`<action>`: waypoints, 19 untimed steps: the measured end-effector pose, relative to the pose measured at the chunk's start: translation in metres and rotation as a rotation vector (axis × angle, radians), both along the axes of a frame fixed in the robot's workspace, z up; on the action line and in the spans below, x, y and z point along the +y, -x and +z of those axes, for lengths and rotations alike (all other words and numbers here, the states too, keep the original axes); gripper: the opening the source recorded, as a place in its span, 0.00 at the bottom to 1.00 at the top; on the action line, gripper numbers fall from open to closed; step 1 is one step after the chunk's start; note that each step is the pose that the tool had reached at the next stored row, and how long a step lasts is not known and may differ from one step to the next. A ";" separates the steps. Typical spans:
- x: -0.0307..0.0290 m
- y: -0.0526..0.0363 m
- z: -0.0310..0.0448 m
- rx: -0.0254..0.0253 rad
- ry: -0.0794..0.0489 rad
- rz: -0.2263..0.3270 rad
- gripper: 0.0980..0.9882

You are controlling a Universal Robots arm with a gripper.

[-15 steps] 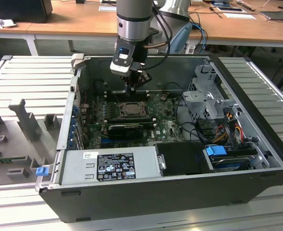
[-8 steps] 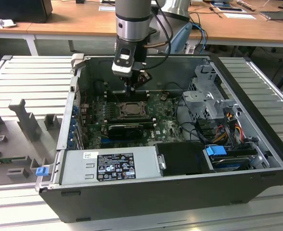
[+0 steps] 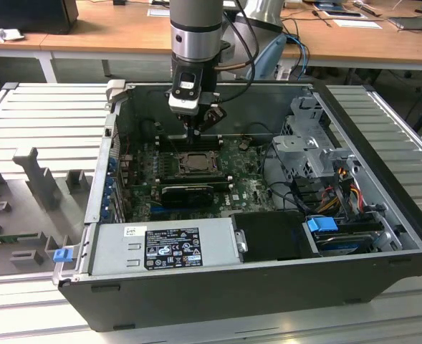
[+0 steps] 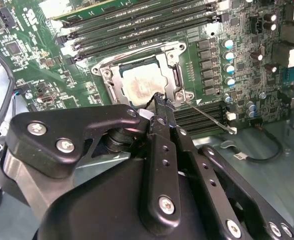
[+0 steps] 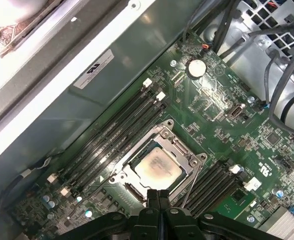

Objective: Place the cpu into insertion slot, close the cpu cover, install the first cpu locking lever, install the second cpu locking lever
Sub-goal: 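Install the first cpu locking lever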

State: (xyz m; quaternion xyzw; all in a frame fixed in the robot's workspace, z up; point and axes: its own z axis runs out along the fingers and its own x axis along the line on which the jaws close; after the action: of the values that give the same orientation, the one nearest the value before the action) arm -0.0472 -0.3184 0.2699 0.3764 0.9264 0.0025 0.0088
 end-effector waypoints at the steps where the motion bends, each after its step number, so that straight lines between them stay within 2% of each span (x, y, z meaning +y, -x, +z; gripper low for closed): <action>1: 0.0000 0.0004 0.0000 -0.0009 0.000 0.009 0.01; 19: 0.0000 0.0058 0.0000 -0.0127 0.000 0.148 0.01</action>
State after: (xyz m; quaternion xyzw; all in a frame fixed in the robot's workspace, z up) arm -0.0529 -0.3184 0.2699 0.3069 0.9516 0.0056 0.0144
